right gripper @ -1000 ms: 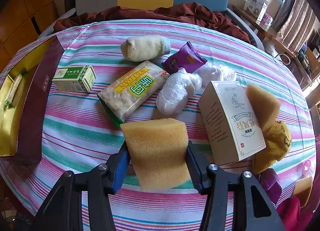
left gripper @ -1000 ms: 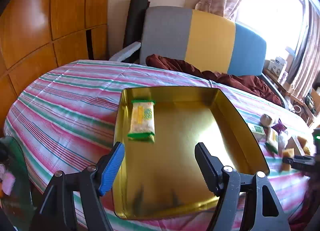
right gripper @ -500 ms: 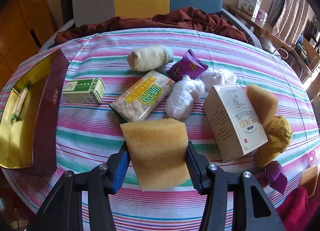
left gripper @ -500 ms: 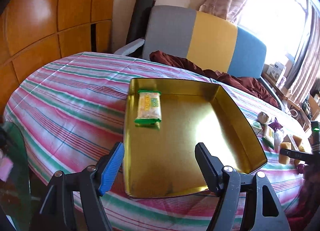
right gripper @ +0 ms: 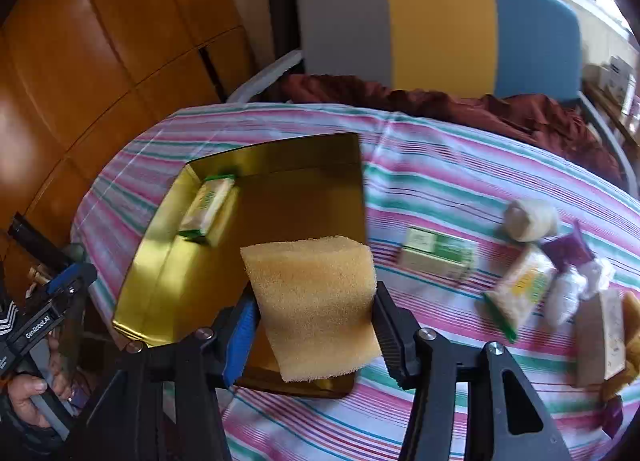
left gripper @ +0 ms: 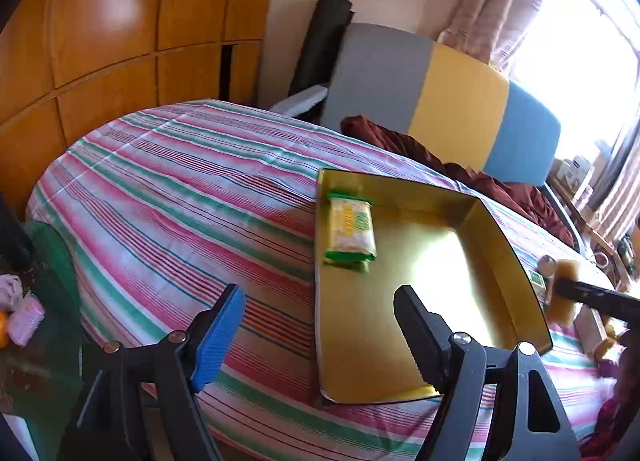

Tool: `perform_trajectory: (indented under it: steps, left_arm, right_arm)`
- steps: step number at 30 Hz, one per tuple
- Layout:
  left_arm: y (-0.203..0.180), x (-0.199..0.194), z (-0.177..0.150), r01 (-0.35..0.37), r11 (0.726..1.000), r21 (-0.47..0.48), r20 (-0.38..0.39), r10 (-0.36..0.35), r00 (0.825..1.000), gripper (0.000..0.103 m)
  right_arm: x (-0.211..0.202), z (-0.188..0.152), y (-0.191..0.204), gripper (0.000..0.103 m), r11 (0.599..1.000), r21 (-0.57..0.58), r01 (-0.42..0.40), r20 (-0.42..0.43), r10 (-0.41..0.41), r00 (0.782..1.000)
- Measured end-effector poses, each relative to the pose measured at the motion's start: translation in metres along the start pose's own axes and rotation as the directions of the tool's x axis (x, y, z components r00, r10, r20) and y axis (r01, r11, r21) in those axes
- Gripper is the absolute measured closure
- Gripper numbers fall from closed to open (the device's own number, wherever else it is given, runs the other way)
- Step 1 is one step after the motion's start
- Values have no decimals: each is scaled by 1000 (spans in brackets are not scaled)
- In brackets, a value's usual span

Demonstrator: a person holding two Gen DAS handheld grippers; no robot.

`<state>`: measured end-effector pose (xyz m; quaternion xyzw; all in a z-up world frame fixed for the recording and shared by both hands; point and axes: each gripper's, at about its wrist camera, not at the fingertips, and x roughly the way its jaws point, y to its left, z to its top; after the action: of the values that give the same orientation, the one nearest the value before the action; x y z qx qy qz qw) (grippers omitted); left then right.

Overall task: Organize objects
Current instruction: 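Carry the yellow sponge into the gold tray and open the right gripper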

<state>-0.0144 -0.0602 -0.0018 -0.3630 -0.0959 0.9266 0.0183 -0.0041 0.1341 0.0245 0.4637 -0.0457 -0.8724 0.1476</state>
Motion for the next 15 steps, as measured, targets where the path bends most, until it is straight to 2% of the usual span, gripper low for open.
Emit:
perform_trajectory:
  steps: [2, 9, 11, 12, 13, 15]
  left_arm:
    - [8, 0, 1, -10, 1000, -15, 3, 10, 1000, 25]
    - [29, 6, -1, -33, 998, -52, -17, 32, 999, 21]
    - [32, 7, -2, -38, 998, -56, -20, 37, 999, 21]
    - [32, 8, -2, -38, 998, -57, -21, 37, 999, 21]
    - [32, 9, -3, -39, 998, -57, -21, 37, 999, 20]
    - [32, 11, -5, -38, 998, -54, -27, 36, 999, 19]
  right_arm:
    - [22, 3, 25, 47, 998, -28, -61, -37, 60, 998]
    - [90, 7, 89, 42, 982, -59, -181, -134, 172, 976]
    - [99, 6, 97, 25, 975, -54, -214, -142, 204, 969]
    - [102, 7, 100, 11, 974, -52, -220, -142, 211, 967]
    - [102, 7, 102, 1, 973, -50, -224, -135, 216, 967]
    - [102, 8, 103, 0, 972, -50, -228, -119, 221, 968]
